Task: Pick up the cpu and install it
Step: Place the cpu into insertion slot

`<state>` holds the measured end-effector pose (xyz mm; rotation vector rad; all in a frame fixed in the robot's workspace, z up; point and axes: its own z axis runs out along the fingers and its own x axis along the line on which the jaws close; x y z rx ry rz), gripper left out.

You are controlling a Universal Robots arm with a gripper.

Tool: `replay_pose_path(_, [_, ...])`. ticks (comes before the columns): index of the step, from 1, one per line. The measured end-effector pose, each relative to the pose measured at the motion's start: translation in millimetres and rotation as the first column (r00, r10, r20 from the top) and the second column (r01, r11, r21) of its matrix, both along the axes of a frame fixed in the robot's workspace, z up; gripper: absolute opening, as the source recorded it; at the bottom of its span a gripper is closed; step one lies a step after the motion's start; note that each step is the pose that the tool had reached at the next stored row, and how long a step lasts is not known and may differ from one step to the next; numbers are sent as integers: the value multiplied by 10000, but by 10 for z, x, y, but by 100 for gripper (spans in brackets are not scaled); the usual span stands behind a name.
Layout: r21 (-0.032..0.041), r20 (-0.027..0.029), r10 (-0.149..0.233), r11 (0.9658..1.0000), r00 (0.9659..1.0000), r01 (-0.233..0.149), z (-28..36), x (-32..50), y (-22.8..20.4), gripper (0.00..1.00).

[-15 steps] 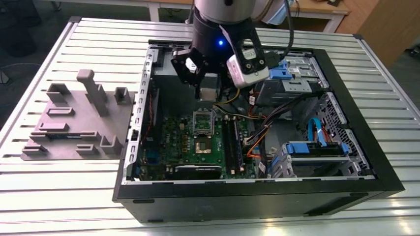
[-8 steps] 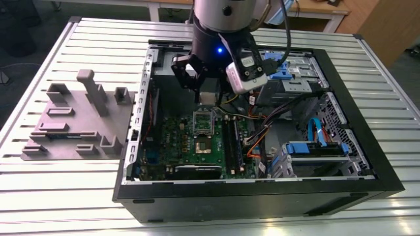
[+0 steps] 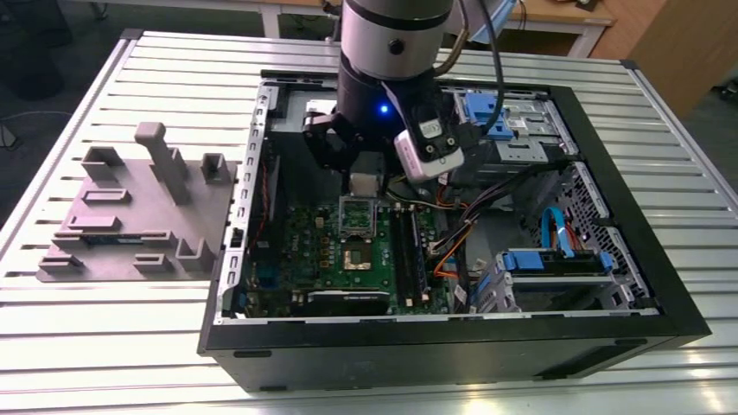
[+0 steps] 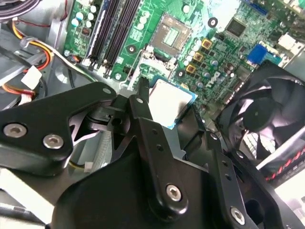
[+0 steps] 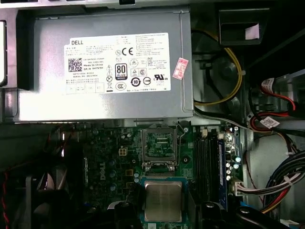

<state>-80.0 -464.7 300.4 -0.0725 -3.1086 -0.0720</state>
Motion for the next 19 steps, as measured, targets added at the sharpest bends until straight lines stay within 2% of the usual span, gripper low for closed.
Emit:
replay_pose_path(3, [3,-2,62,10000,10000,-62,-55,-1,-15,47])
replay_pose_path(6, [2,56,147,9999,9999,-147,-80,-3,-16,47])
replay_pose_path(9, [0,79,318,9995,9995,-318,-112,-9,-16,47])
replay_pose_path(12, [0,83,456,9990,9989,-456,-161,-13,-17,47])
replay_pose_path(19, [2,84,504,9987,9987,-504,-288,-14,-18,47])
